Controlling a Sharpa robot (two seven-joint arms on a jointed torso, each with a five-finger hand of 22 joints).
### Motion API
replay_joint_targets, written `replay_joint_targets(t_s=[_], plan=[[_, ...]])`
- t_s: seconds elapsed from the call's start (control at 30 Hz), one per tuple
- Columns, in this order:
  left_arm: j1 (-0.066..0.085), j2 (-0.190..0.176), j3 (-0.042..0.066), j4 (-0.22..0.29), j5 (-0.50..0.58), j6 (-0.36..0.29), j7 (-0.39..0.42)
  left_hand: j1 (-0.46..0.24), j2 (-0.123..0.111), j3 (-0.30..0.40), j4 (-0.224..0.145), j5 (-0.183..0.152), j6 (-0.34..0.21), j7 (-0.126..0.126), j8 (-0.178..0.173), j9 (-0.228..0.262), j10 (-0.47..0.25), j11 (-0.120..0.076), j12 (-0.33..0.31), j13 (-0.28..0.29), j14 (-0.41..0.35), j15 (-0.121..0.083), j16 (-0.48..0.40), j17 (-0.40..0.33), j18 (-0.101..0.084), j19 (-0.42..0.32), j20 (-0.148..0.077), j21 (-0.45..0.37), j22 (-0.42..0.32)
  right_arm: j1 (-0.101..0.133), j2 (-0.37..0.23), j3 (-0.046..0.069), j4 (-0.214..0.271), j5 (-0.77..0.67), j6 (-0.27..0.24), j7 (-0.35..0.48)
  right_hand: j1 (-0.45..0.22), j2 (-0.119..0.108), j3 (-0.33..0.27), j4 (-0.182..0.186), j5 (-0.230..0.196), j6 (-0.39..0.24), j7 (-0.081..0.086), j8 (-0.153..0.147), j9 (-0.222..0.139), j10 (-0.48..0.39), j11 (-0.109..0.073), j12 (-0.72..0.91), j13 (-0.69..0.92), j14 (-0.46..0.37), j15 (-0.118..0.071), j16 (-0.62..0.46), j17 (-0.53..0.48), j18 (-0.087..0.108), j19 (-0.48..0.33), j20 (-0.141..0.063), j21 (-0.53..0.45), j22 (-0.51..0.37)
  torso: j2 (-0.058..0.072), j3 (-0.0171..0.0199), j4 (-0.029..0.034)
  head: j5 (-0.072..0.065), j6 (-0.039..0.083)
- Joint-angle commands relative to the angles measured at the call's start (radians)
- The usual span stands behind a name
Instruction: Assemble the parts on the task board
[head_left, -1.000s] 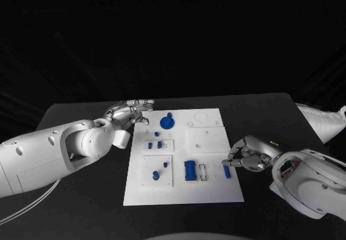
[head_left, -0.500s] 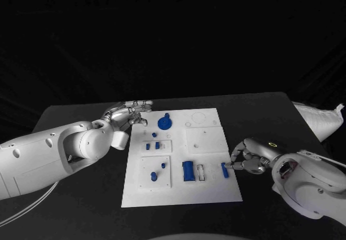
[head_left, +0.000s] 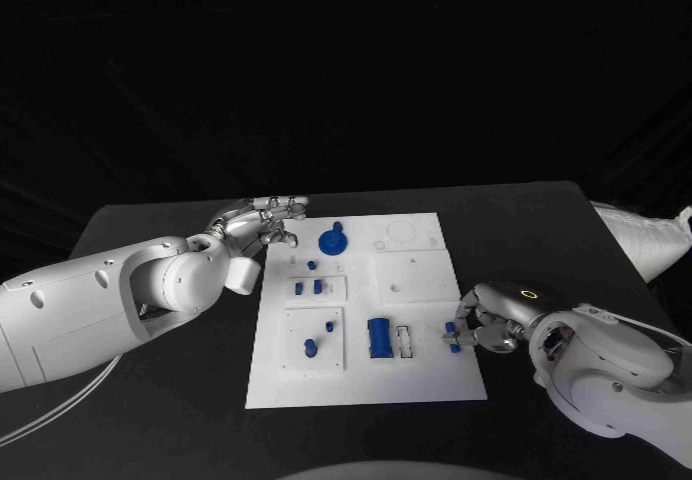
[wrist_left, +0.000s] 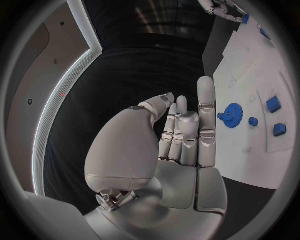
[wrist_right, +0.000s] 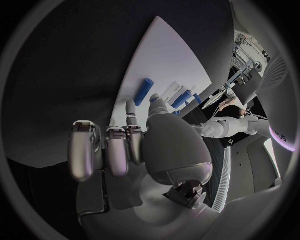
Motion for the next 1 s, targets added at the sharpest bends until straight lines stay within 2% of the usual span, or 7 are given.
replay_joint_targets(t_s=[0.03, 0.2, 0.43, 0.53, 0.63, 0.83, 1.0], plan=[[0.000, 0.001, 0.001, 0.003, -0.003, 0.017, 0.005, -0.006, 0.002, 0.002, -0.002, -0.001, -0.005, -0.002, 0.003, 0.000, -0.009, 0.000, 0.004, -0.001, -0.005, 0.000, -0.004, -0.001, 0.018, -0.007, 0.001, 0.003, 0.001, -0.003, 0.005, 0.000, -0.003, -0.051, 0.062, -0.009, 0.014, 0.005, 0.004, -0.006, -0.002, 0.013, -0.001, -0.005, -0.002, 0.060, -0.001, -0.005, 0.183, 0.089, 0.001, 0.007, 0.186, -0.006, 0.021, 0.005, 0.004, 0.008, 0.000, -0.0001, -0.0016, 0.002, -0.001], [0.000, 0.000, 0.001, 0.003, -0.003, 0.017, 0.004, -0.006, 0.002, 0.002, -0.002, -0.001, -0.005, -0.002, 0.003, 0.000, -0.009, 0.000, 0.004, -0.001, -0.005, 0.000, -0.004, -0.001, 0.018, -0.007, 0.001, 0.003, 0.001, -0.004, 0.013, 0.000, -0.007, -0.076, 0.090, -0.011, 0.027, 0.011, 0.016, -0.009, -0.051, 0.029, -0.005, -0.013, -0.005, 0.061, -0.006, -0.005, 0.184, 0.089, -0.003, 0.007, 0.186, -0.006, 0.021, 0.001, 0.004, 0.009, -0.001, 0.0003, -0.0010, 0.001, -0.003], [0.000, 0.000, 0.001, 0.003, -0.003, 0.018, 0.004, -0.006, 0.002, 0.002, -0.002, -0.001, -0.005, -0.002, 0.003, 0.000, -0.009, 0.000, 0.004, -0.001, -0.005, 0.000, -0.004, -0.001, 0.018, -0.007, 0.001, 0.003, 0.001, -0.008, 0.032, 0.000, -0.015, -0.129, 0.128, -0.013, 0.051, 0.009, 0.036, -0.022, -0.086, 0.039, -0.009, -0.020, -0.007, 0.061, -0.009, -0.005, 0.185, 0.089, -0.006, 0.008, 0.188, -0.007, 0.022, -0.002, 0.006, 0.013, -0.001, 0.0006, -0.0004, 0.002, -0.003], [0.000, 0.000, 0.001, 0.003, -0.003, 0.018, 0.004, -0.006, 0.002, 0.002, -0.002, -0.001, -0.005, -0.002, 0.003, 0.000, -0.009, 0.000, 0.004, -0.001, -0.005, 0.000, -0.004, -0.001, 0.018, -0.007, 0.001, 0.003, 0.001, -0.013, 0.040, 0.000, -0.018, -0.165, 0.146, -0.014, 0.113, 0.013, 0.090, -0.056, -0.177, 0.043, -0.013, -0.028, -0.010, 0.061, -0.014, -0.006, 0.185, 0.089, -0.011, 0.007, 0.188, -0.007, 0.022, -0.006, 0.007, 0.015, 0.000, 0.0008, -0.0002, 0.002, -0.003], [0.000, 0.000, 0.001, 0.003, -0.003, 0.018, 0.004, -0.006, 0.002, 0.002, -0.002, -0.001, -0.005, -0.002, 0.003, 0.000, -0.009, 0.000, 0.004, -0.001, -0.005, 0.000, -0.004, -0.001, 0.018, -0.007, 0.001, 0.003, 0.001, -0.017, 0.045, 0.000, -0.019, -0.204, 0.164, -0.014, 0.156, 0.015, 0.151, -0.081, -0.211, 0.049, -0.014, -0.038, -0.015, 0.064, -0.015, 0.002, 0.191, 0.091, -0.012, 0.013, 0.198, -0.010, 0.026, -0.009, 0.014, 0.027, 0.000, 0.0004, -0.0005, 0.003, -0.004], [0.000, 0.000, 0.001, 0.003, -0.003, 0.017, 0.005, -0.006, 0.002, 0.002, -0.002, -0.001, -0.005, -0.002, 0.003, 0.000, -0.009, 0.000, 0.004, -0.001, -0.005, 0.000, -0.004, -0.001, 0.018, -0.007, 0.001, 0.003, 0.001, -0.020, 0.053, 0.000, -0.020, -0.239, 0.185, -0.014, 0.161, -0.009, 0.235, -0.096, -0.218, 0.058, -0.012, -0.056, -0.023, 0.063, -0.014, 0.002, 0.193, 0.092, -0.010, 0.016, 0.204, -0.011, 0.027, -0.006, 0.018, 0.034, 0.000, 0.0003, -0.0008, 0.003, -0.004], [0.000, 0.000, 0.001, 0.003, -0.003, 0.017, 0.006, -0.006, 0.003, 0.003, -0.004, -0.001, -0.006, -0.002, 0.006, 0.000, -0.009, -0.001, 0.005, -0.002, -0.006, 0.000, -0.004, -0.002, 0.018, -0.009, 0.001, 0.003, 0.002, -0.021, 0.056, 0.000, -0.018, -0.233, 0.187, -0.013, 0.151, -0.014, 0.293, -0.098, -0.191, 0.059, -0.011, -0.068, -0.027, 0.063, -0.013, 0.002, 0.193, 0.092, -0.009, 0.016, 0.205, -0.012, 0.027, -0.006, 0.019, 0.037, -0.001, 0.0005, 0.0003, 0.002, -0.005]])
